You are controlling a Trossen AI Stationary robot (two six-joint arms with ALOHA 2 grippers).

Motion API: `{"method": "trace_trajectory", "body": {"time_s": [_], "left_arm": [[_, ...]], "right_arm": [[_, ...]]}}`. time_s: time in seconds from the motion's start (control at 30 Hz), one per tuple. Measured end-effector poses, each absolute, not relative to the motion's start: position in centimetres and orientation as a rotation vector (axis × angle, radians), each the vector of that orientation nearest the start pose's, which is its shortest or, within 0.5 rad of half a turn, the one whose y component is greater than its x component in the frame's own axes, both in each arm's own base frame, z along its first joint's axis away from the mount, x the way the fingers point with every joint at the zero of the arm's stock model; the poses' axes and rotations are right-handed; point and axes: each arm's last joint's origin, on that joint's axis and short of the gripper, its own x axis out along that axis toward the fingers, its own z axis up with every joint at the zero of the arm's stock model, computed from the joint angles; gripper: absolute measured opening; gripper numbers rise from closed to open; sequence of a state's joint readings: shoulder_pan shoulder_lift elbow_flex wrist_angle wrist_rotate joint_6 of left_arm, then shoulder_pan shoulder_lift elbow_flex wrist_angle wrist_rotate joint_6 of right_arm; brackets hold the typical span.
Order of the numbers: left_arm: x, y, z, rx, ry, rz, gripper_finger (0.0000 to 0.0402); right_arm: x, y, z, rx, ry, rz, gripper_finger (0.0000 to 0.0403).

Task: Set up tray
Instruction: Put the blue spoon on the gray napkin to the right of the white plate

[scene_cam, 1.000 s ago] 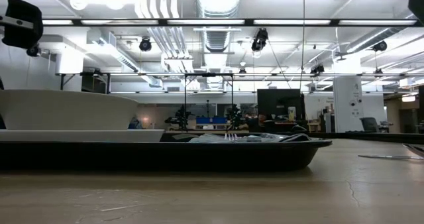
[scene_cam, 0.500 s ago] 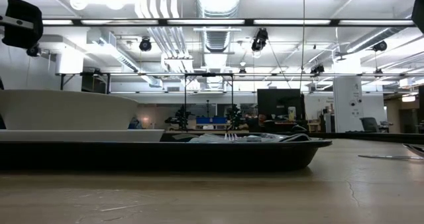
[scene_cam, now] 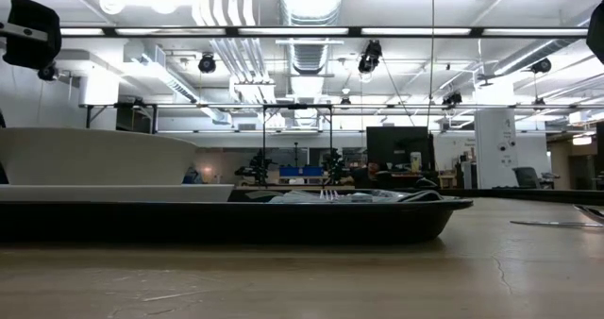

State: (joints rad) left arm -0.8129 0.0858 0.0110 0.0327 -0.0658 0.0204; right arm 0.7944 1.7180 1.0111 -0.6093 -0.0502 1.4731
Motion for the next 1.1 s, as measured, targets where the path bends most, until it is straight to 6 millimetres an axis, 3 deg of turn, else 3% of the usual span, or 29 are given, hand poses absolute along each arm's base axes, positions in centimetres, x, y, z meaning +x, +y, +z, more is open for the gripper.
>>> {"method": "trace_trajectory", "body": {"time_s": [0.47,1.1], "left_arm": [[7.2,-7.3,16.4,0.038,0.031,-0.748,0.0079],[7.2,-7.3,16.4,0.038,0.031,-0.747,0.0079]], "right_arm": [[21.4,22.0,15.3,0.718,1.431,-0.314,0.0083],[20.4,20.9,12.9,0.775,1.413,-0.323,0.0070]]}}
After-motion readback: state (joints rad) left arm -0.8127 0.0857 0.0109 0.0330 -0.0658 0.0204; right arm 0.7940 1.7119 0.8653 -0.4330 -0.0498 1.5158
